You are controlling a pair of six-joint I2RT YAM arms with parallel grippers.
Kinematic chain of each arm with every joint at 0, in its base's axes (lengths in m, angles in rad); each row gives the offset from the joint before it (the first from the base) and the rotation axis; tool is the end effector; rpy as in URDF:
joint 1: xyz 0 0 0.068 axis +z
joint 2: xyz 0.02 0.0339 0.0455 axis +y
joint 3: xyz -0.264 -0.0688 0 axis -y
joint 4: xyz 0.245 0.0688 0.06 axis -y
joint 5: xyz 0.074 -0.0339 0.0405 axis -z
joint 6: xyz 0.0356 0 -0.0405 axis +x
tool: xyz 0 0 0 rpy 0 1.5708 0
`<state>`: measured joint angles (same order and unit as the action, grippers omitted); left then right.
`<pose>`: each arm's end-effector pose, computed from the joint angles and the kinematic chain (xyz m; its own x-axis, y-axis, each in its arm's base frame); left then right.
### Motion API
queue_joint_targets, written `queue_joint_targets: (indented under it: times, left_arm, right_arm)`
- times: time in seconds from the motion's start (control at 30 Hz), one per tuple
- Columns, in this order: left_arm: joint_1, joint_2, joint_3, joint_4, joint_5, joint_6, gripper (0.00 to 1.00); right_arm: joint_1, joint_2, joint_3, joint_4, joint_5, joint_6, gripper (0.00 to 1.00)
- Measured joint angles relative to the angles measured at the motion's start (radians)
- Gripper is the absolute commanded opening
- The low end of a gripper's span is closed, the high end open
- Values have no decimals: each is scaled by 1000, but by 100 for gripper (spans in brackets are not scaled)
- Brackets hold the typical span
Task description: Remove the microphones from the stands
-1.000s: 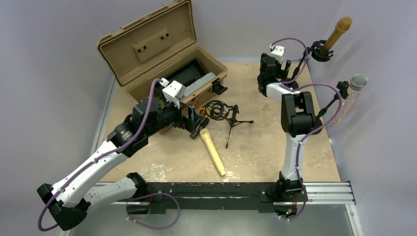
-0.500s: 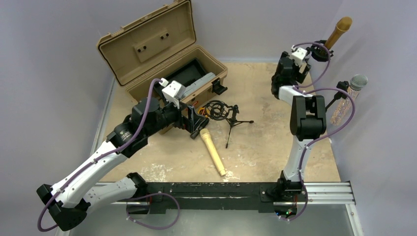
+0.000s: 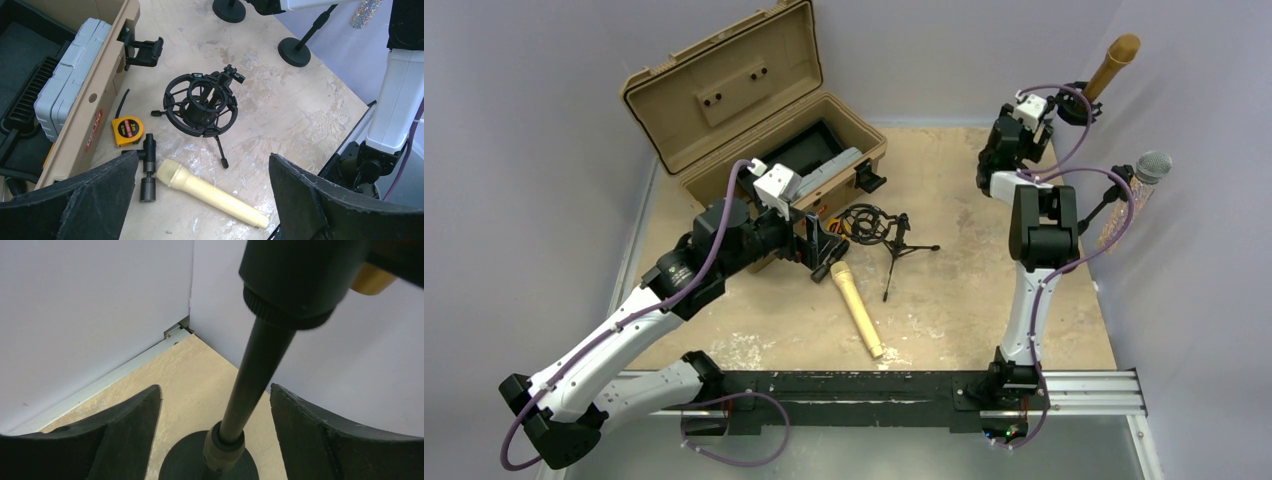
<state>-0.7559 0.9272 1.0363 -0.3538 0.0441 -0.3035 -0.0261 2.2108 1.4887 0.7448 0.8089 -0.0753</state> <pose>0.1480 -0.1417 0.3845 -0.3823 -0.0499 -0.9227 0.6310 0.7154 -0.3002 0.4989 -0.0388 0.2106 -0.0331 -0.0511 -0.9981 0.7407 0.6692 -0.0588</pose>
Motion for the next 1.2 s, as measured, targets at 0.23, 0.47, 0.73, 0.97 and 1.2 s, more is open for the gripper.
queue_joint_targets:
  times: [0.23,0.47,0.73,0.97,1.2]
  left_arm:
    - [0,0,0,0,-2,0,100]
    - [0,0,0,0,-4,0,100]
    - [0,0,0,0,-3,0,100]
    - [0,-1,0,0,1,0,100]
    - [0,-12,0,1,9,-2,100]
  right_arm:
    - [-12,10,53,-19,-20,-5,44]
    - [-14,10,63,-28,-37,-6,24]
    - [-14,9,65,-56,-46,26,12]
    - [-11,-19,39,-79,-68,57,2]
    - [5,-48,11,-109,-82,77,0]
